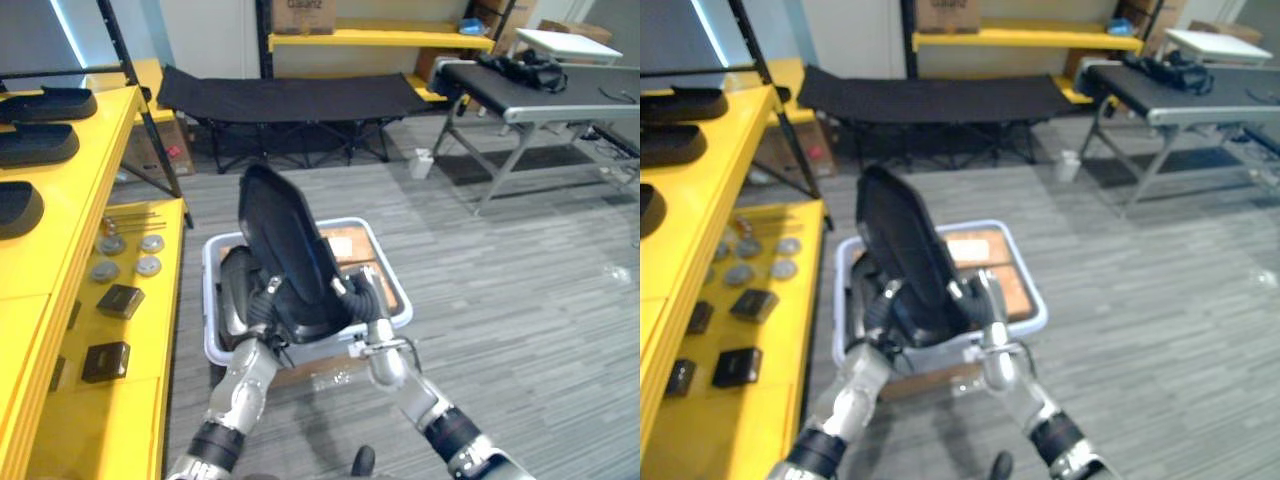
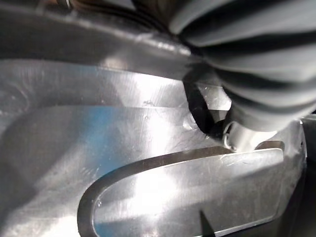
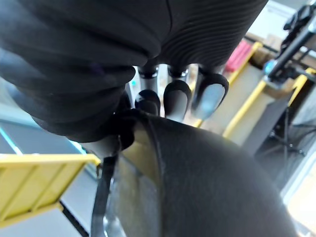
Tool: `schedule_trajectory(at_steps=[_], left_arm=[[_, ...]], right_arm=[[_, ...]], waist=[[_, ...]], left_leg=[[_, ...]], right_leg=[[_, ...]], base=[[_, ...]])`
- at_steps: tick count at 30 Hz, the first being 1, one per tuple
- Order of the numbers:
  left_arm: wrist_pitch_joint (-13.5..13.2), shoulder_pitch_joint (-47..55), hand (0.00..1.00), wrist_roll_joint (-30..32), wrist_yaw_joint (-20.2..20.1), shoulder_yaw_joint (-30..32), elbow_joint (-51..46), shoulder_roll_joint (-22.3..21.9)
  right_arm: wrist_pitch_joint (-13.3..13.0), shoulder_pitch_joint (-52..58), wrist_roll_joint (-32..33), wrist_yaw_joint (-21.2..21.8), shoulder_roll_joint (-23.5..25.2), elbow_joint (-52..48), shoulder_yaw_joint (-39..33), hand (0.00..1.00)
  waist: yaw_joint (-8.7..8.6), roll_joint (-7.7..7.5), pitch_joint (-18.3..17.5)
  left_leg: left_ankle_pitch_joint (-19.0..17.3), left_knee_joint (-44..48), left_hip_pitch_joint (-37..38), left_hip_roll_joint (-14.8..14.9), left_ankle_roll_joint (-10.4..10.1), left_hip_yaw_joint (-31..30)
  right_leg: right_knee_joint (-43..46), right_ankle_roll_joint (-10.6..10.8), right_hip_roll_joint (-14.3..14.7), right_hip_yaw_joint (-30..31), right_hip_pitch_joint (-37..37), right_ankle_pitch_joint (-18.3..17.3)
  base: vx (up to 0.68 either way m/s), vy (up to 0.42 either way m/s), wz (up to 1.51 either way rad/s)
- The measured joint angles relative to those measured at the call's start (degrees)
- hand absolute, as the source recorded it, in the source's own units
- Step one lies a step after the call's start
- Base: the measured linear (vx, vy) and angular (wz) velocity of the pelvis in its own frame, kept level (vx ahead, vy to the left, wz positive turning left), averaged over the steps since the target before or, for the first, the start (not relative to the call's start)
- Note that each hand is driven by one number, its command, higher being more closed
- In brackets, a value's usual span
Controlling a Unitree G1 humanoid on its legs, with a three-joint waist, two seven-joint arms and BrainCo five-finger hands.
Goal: Walk over and take plastic housings, then place them on the shelf
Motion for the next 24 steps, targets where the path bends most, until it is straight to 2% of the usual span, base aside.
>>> schedule_trajectory(at_steps=[4, 8, 12, 14, 18, 24], left_arm=[[-1.4, 0.0, 1.00, 4.8, 1.8, 0.6, -1.6, 0.1], [-1.6, 0.0, 1.00, 11.4, 4.1, 1.0, -4.5, 0.3], [-3.8, -0.1, 1.00, 26.1, 9.6, 1.9, -10.3, 0.2], [-3.8, -0.1, 1.00, 31.3, 10.8, 1.8, -11.8, 0.4], [-3.5, -0.1, 1.00, 37.2, 12.2, 1.9, -12.0, 0.3], [-1.4, 0.2, 1.00, 45.6, 14.2, 5.6, -12.0, 0.2]], right_arm=[[-0.6, 0.5, 0.7, 0.6, -0.2, -0.2, 1.0, 0.00], [-0.1, 1.3, 3.3, 1.9, -0.2, -0.3, 1.0, 0.00], [2.2, 3.6, 5.7, 4.6, -0.7, 0.7, 3.5, 0.00], [2.8, 4.0, 8.1, 5.2, -0.3, 1.0, 4.0, 0.00], [2.5, 4.9, 12.9, 7.3, 0.3, 1.4, 4.1, 0.00], [2.4, 8.7, 19.4, 15.7, -0.4, 0.2, -0.9, 0.00]], waist=[[-0.01, -0.24, 0.1], [-0.03, -0.74, 0.2], [-0.06, -1.06, 0.4], [-0.11, -1.01, 0.4], [-0.14, -1.01, 0.4], [-0.27, -0.63, 0.6]], left_leg=[[0.0, 0.3, 0.0, 0.0, 0.0, 0.2], [0.0, 0.4, -0.1, 0.0, 0.0, 0.2], [0.0, 0.2, -0.1, 0.2, 0.0, 0.1], [0.0, 0.1, -0.1, 0.2, 0.0, 0.1], [0.0, -0.1, 0.0, 0.2, -0.1, 0.2], [0.0, -1.2, 1.5, 0.3, -0.1, 1.0]], right_leg=[[0.0, 0.0, 0.0, 0.1, 0.0, 0.0], [0.0, -0.3, 0.1, 0.1, -0.1, -0.2], [0.0, -0.5, 0.2, 0.0, -0.1, -1.1], [0.0, -0.5, 0.2, -0.1, -0.1, -1.1], [0.0, -0.5, 0.2, -0.1, -0.3, -1.2], [0.0, -0.1, 0.4, 0.3, 0.1, -1.0]], base=[[-0.01, -0.001, -0.01], [0.00, 0.000, 0.00], [0.00, 0.000, 0.00], [0.00, 0.000, 0.00], [0.01, 0.003, 0.00], [0.03, 0.010, -0.07]])
